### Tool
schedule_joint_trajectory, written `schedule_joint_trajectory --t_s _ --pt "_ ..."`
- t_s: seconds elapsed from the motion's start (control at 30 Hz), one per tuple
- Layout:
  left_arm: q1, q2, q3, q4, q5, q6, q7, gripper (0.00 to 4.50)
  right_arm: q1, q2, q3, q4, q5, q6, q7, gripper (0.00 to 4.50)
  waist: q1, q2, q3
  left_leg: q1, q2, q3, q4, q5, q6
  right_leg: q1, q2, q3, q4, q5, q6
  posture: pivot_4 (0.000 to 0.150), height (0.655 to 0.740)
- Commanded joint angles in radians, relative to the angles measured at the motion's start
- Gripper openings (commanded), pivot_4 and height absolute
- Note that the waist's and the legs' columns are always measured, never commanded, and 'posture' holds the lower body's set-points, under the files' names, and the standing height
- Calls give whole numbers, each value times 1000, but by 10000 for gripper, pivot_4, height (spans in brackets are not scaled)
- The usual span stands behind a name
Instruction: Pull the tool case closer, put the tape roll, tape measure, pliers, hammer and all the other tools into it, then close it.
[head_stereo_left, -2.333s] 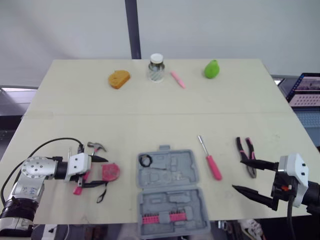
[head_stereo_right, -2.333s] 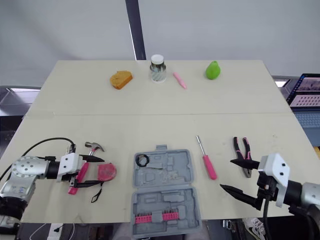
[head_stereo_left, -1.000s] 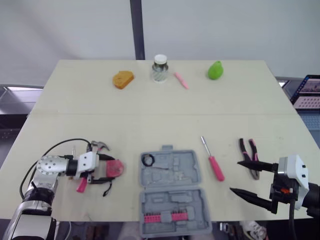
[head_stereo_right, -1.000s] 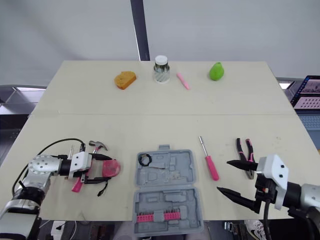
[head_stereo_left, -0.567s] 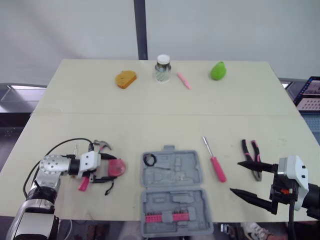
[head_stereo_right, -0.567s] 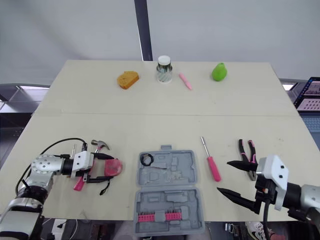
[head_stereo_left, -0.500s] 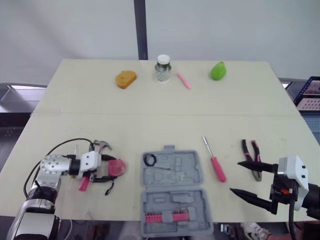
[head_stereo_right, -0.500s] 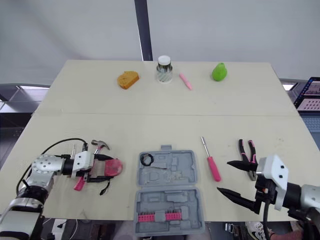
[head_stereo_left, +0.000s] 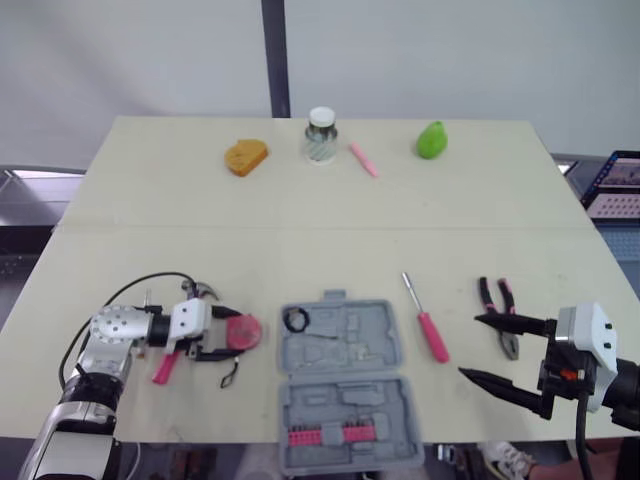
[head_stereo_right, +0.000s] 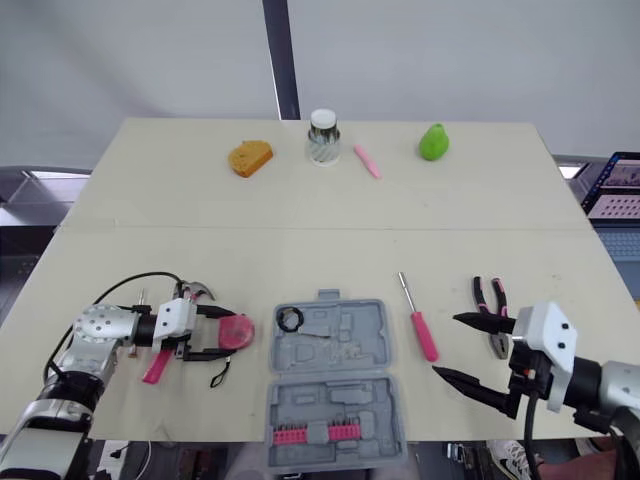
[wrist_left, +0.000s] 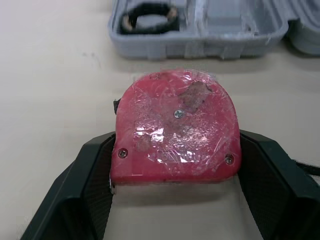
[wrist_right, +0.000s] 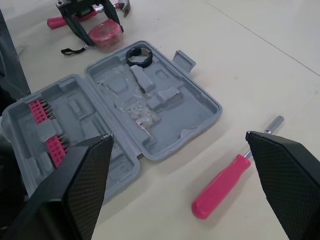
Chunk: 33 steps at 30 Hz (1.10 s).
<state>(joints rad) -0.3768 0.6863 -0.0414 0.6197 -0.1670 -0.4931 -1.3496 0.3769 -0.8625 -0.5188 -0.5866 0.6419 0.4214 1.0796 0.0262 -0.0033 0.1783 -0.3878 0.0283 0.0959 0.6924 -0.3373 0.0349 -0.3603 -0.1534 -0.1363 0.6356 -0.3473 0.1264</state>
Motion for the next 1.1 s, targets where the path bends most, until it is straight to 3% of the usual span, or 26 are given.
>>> schedule_joint_trajectory --t_s 0.03,0.33,0.63,0.9,1.1 --pt "23 42 43 -189 -77 82 1 30298 -40 -20 -1 -10 44 27 -3 45000 -4 0 0 0 0 0 0 0 0 0 0 0 0 0 0 1500 6950" --pt "20 52 55 -457 -124 205 59 30298 -219 -56 69 -14 201 251 -96 45000 -6 0 0 0 1 0 0 0 0 1 1 1 -2 0 0 1500 6950" --pt "-47 2 10 -602 -114 301 136 30298 -479 -106 159 42 656 677 -406 45000 -4 -1 1 -2 1 -3 3 0 0 1 0 1 -3 0 0 1500 6950" --pt "-80 -53 -40 -665 -98 348 177 30298 -595 -57 313 126 1135 665 -845 45000 -4 -1 1 -4 1 -2 3 0 0 1 2 0 -4 0 0 1500 6950" --pt "-127 -105 -92 -663 -77 359 200 30298 -648 -62 442 153 1325 595 -1038 45000 -2 -2 1 -5 1 -2 5 0 0 1 2 -1 -4 1 1 1500 6950"
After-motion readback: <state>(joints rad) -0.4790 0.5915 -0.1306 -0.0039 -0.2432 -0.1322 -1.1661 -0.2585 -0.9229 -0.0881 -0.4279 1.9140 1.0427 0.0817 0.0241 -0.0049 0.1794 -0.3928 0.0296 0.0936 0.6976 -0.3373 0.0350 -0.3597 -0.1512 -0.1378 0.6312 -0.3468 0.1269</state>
